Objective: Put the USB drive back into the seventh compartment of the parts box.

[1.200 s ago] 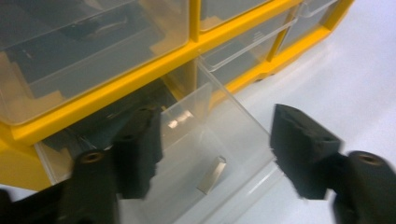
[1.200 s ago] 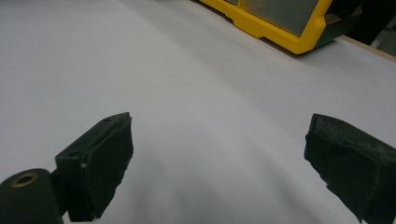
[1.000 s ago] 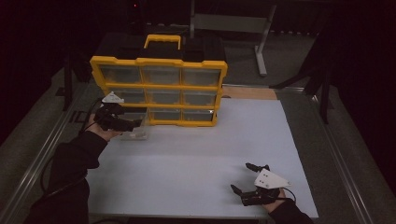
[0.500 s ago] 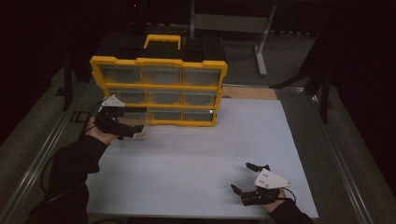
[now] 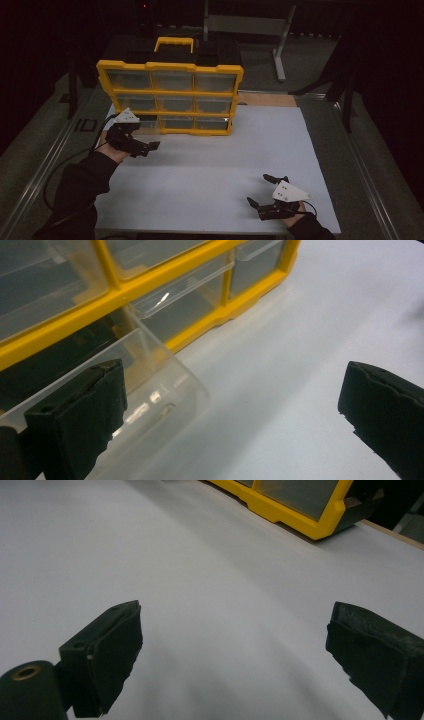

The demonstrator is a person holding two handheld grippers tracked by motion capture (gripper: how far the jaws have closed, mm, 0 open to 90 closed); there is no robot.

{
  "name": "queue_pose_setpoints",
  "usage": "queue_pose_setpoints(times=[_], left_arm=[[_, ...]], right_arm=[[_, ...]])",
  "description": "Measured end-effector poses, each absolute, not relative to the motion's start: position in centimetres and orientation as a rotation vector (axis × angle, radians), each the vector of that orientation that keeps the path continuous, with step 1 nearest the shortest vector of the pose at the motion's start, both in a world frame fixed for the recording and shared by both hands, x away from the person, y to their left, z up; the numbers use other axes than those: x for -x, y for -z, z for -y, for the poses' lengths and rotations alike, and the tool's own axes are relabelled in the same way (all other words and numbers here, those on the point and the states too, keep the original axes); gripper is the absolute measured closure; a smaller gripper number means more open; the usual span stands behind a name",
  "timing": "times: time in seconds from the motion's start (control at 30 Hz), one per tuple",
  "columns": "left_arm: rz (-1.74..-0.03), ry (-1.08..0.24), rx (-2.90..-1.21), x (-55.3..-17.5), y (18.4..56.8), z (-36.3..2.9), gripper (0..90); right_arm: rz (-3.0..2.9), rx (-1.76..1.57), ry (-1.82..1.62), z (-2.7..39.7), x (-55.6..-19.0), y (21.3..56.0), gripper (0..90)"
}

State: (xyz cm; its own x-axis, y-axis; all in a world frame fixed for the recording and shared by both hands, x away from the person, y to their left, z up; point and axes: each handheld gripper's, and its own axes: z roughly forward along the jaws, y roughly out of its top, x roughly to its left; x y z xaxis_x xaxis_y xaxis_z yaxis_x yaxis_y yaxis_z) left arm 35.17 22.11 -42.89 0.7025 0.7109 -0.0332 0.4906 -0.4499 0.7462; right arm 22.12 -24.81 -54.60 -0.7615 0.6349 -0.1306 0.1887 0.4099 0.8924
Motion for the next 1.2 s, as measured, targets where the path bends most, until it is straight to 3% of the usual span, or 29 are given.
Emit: queue_pose_setpoints(times=[1.2], left_arm=[[-0.785,-0.338,-2.151,-29.2,46.3,-21.1,0.2]], right_arm=[[-2.219,-0.694,-1.322,24.6,-22.1,54.6,8.1]])
